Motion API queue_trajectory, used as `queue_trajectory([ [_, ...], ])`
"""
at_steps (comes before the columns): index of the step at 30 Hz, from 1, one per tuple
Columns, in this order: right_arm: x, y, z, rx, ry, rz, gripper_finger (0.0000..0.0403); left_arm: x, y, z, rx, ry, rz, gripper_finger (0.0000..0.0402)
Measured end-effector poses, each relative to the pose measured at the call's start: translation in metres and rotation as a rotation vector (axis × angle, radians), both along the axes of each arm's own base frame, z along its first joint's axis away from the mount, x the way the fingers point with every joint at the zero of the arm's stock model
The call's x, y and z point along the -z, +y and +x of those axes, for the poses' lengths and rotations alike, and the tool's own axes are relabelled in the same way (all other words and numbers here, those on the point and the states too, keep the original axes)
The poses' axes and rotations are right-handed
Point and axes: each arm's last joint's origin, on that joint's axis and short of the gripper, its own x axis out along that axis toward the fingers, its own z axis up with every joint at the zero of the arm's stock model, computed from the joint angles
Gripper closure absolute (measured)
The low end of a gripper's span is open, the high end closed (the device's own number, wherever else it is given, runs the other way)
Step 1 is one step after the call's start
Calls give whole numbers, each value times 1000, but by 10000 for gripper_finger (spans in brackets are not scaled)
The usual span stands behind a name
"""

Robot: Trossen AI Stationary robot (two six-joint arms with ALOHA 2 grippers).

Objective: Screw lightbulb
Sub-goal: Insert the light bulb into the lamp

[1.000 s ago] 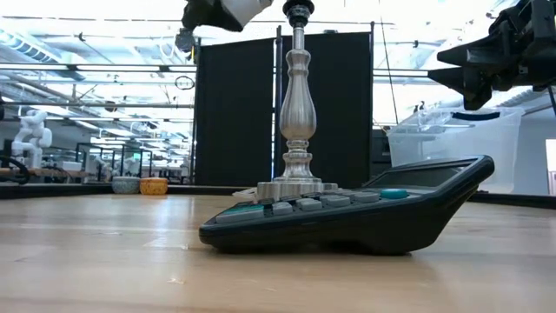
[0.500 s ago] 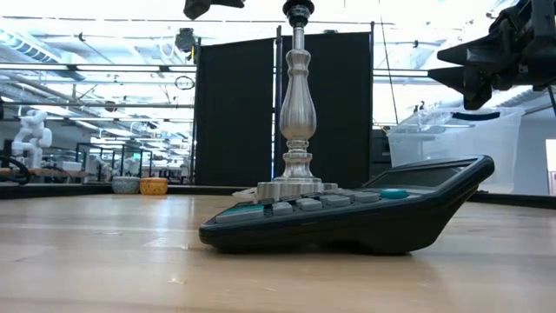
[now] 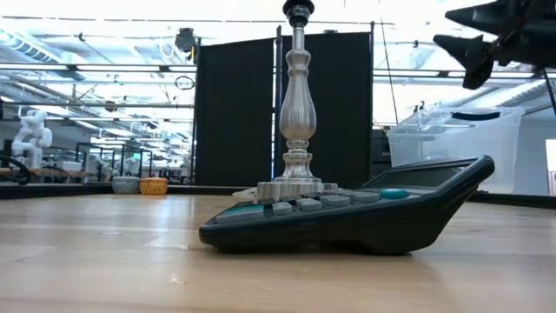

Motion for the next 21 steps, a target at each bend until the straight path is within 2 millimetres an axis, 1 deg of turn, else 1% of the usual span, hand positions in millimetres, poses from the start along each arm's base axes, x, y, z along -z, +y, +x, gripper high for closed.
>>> queue_trajectory([
  [5,-9,0,-4,59,-68,-113,190,-1,-4,2,145,-161,-254,124],
  [10,-12,-1,-6,114,-78,-218,190,-4,-4,2,232,-316,-500,124],
  [13,-12,-1,-6,152,-58,-298,190,-4,-3,2,257,-384,-632,124],
  [21,-13,-1,-6,286,4,-565,190,-2,10,3,245,-617,-1057,124],
])
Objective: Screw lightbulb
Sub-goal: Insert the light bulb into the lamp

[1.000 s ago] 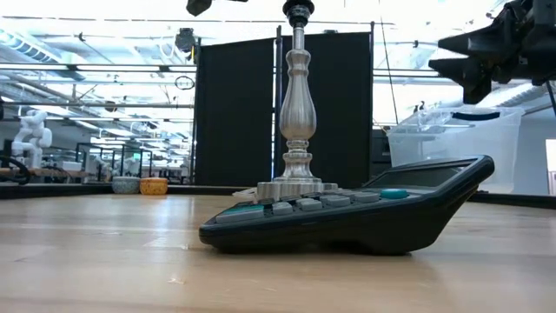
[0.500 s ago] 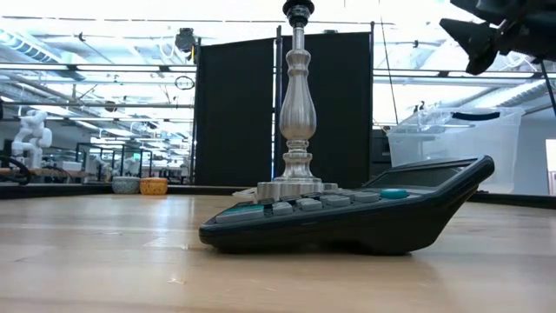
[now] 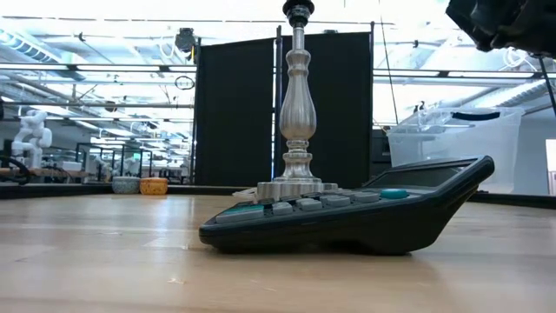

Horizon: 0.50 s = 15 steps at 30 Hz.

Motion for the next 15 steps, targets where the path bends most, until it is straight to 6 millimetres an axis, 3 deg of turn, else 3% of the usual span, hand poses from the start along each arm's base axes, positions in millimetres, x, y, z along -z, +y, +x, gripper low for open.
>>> queue_trajectory([
  [8,4,0,6,55,88,-108,190,19,13,8,21,25,-285,124],
  [15,6,1,12,62,127,-127,190,32,16,17,16,113,-263,124],
])
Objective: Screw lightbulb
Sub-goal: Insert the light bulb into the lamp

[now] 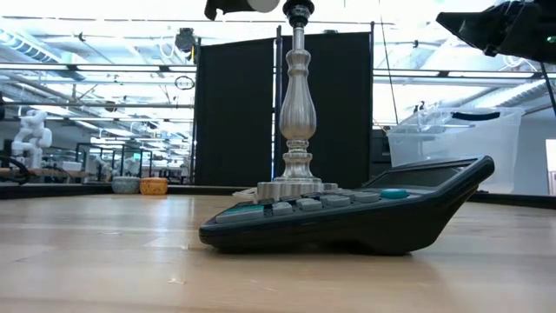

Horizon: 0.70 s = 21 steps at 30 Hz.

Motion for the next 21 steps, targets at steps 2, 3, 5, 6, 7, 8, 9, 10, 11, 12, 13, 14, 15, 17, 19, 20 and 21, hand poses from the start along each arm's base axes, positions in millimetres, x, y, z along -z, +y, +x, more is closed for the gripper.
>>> queue_trajectory([
  [2,-1,0,0,0,-7,1,190,-2,0,-2,7,17,57,124],
  [3,-1,0,1,0,-6,1,190,-4,-1,-4,12,32,98,124],
  [5,0,0,1,0,-3,1,190,-8,-1,-8,20,58,205,124],
  [6,0,0,1,0,-3,1,190,-10,-1,-9,19,72,255,124],
  [7,-1,0,1,0,-5,1,190,-11,0,-9,11,87,300,124],
  [8,-1,0,1,0,-10,1,190,-12,1,-9,1,92,337,124],
  [9,-1,0,1,0,-15,2,190,-13,1,-9,-6,95,366,124],
  [10,-2,0,0,0,-20,2,190,-14,2,-8,-10,93,393,124],
  [11,-2,0,0,0,-21,2,190,-16,2,-8,-14,82,421,124],
  [12,-2,0,0,-1,-20,4,190,-19,2,-8,-20,63,455,124],
  [13,-2,0,0,-3,-21,9,190,-23,2,-9,-28,46,489,124],
  [14,-2,0,0,-6,-22,15,190,-26,2,-10,-38,39,522,124],
  [15,-2,0,0,-7,-23,18,190,-30,2,-10,-52,40,547,124],
  [17,-2,0,1,-9,-22,22,190,-41,3,-11,-76,62,586,124],
  [19,-2,0,1,-10,-22,23,190,-56,3,-12,-90,82,604,124],
  [20,-2,0,1,-10,-22,23,190,-64,4,-11,-93,90,611,124],
  [21,-2,0,1,-10,-21,23,190,-70,4,-11,-100,112,618,124],
])
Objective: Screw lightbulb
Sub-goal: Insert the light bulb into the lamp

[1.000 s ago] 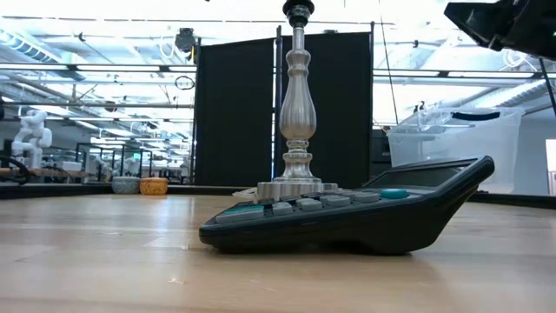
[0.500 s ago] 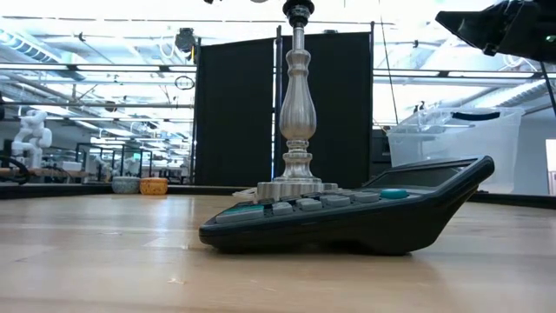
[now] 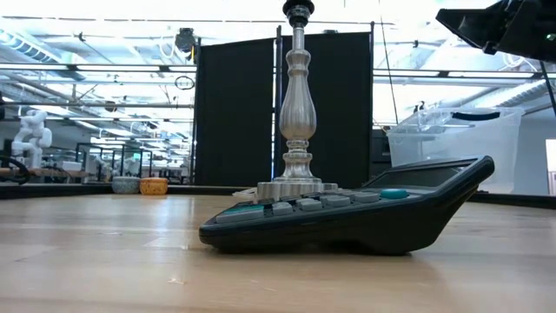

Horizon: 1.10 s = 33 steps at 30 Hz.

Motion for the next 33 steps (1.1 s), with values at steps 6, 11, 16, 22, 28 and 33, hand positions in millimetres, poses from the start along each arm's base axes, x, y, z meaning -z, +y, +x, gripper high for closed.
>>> queue_trajectory([
  [6,0,0,0,-1,-2,1,190,-27,8,10,-69,158,67,124],
  [11,0,0,0,-1,-2,2,190,-42,19,17,-129,268,123,124],
  [16,0,0,0,-1,-2,2,190,-40,27,32,-194,434,212,124],
  [22,0,0,0,-2,-1,2,190,-25,31,52,-276,657,393,124],
  [28,0,0,0,-1,-1,2,190,-20,26,60,-321,863,618,124],
  [33,0,0,0,-1,0,2,190,-22,17,61,-306,964,770,124],
])
